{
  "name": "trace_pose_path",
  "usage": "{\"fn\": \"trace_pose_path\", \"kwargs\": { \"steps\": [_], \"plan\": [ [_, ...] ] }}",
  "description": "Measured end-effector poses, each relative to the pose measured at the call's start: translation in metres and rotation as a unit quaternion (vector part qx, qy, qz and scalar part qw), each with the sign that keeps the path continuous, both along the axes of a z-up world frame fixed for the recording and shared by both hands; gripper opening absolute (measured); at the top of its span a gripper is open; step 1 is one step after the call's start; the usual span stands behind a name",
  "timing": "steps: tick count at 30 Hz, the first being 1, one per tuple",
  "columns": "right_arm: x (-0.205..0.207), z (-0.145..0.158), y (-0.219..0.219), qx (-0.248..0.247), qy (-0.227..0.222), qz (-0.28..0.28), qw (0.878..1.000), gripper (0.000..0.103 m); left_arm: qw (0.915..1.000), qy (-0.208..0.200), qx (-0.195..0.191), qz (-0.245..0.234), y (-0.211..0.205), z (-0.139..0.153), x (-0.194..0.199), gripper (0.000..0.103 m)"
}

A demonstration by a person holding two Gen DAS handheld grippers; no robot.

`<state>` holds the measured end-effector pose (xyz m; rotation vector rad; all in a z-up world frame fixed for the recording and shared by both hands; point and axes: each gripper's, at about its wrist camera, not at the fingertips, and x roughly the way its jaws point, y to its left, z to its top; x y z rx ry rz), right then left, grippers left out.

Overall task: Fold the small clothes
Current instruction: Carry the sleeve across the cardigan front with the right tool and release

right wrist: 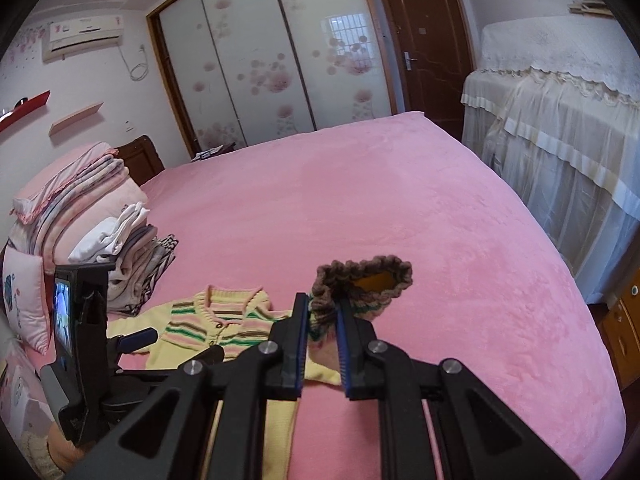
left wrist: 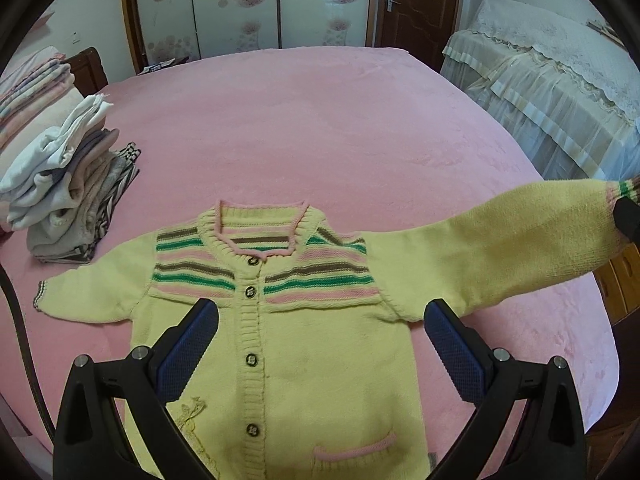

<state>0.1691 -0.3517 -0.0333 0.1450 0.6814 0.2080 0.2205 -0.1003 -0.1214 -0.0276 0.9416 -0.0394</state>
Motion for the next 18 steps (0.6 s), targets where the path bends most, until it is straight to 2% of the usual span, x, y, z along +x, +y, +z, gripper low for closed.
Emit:
{"fn": "trace_pose_path", "kwargs": {
  "steps": [4, 11, 18],
  "plan": [
    [-0.004, 0.003, 0.012, 0.002, 0.003, 0.007, 1.0, 0.013, 0.9999, 0.002, -0.017, -0.001, 0.009, 0.002, -0.005, 0.102],
    [0.001, -0.01, 0.042, 0.032, 0.031, 0.056, 0.997, 0.012, 0.9997, -0.013, -0.008, 0.02, 0.043, 0.014, -0.019, 0.102],
    [0.014, -0.046, 0.112, 0.048, 0.073, 0.13, 0.988, 0.006, 0.9973, 0.014, 0.004, 0.072, 0.112, -0.011, -0.03, 0.102]
  ]
}}
